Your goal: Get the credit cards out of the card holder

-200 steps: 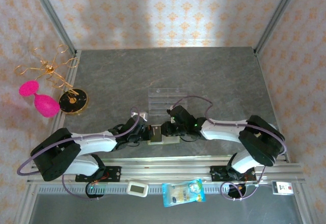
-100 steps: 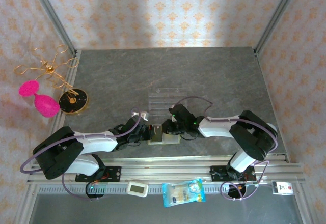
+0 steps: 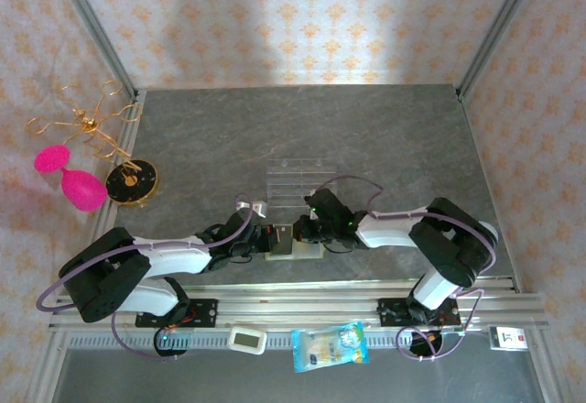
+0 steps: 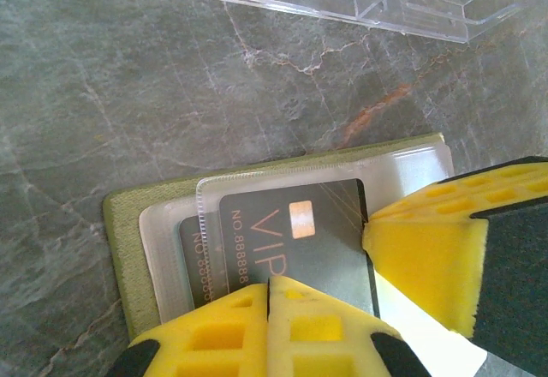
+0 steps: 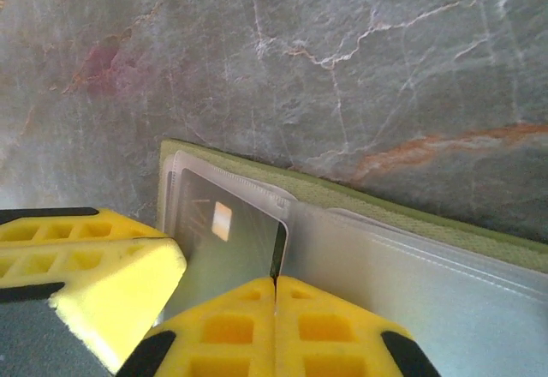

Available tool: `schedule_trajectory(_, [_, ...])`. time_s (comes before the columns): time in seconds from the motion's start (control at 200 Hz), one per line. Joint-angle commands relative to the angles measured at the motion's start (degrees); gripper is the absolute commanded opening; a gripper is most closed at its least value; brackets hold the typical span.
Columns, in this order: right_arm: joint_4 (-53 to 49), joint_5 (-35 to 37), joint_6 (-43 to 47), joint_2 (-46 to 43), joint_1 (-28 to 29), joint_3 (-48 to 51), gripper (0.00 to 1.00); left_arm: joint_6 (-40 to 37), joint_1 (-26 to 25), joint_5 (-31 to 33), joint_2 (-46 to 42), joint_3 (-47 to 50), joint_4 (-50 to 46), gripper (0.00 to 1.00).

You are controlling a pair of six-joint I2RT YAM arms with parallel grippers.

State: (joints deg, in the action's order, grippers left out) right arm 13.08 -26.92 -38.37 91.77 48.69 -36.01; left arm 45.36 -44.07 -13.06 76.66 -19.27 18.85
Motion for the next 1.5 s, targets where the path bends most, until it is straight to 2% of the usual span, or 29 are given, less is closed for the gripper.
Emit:
schedule_trajectory(0.0, [-0.59, 1.84, -1.18, -3.12, -1.03, 2.46, 0.0, 0.25, 0.37, -0.31, -0.32, 1.86, -2.6, 0.0])
schedule_trajectory(0.16, [-2.7, 3.01, -1.27, -5.57, -1.71, 3.58, 0.0, 0.25, 0.42, -0.47, -0.63, 2.04, -2.59, 0.0])
schedule_trajectory(0.265, [-0.59, -1.07, -0.32, -5.78, -1.67, 3.0, 0.0, 0.16, 0.46, -0.83, -0.56, 1.97, -2.25, 0.0])
schedule_trajectory(0.345, [1.01, -4.4, 0.22, -5.99, -1.58, 1.74, 0.13, 0.29, 0.48, -0.93, -0.13, 2.06, -2.1, 0.0])
schedule_trajectory(0.461, [-0.16, -4.82, 1.1, -5.8, -1.58, -0.27, 0.16, 0.43, 0.48, -1.12, 0.24, 2.08, -1.83, 0.0])
schedule_trajectory(0.671, [2.01, -6.81, -0.01, -1.4, -1.66, -1.48, 0.15, 0.43, 0.51, -1.01, -0.15, 2.3, -1.72, 0.0])
schedule_trajectory(1.071, [-0.3, -1.75, -3.05, 0.62, -2.63, -0.61, 0.15, 0.34, 0.56, -1.08, -0.05, 2.66, -1.54, 0.0])
schedule_trajectory(1.397, [2.37, -4.44, -3.44, 3.74, -2.63, -1.08, 0.15, 0.08, 0.5, -2.15, 1.31, 2.56, -0.25, 0.0])
schedule_trajectory(1.492, [2.49, -4.74, -3.48, 4.21, -2.65, -1.2, 0.11, -0.19, 0.5, -2.59, 1.93, 2.23, -0.28, 0.0])
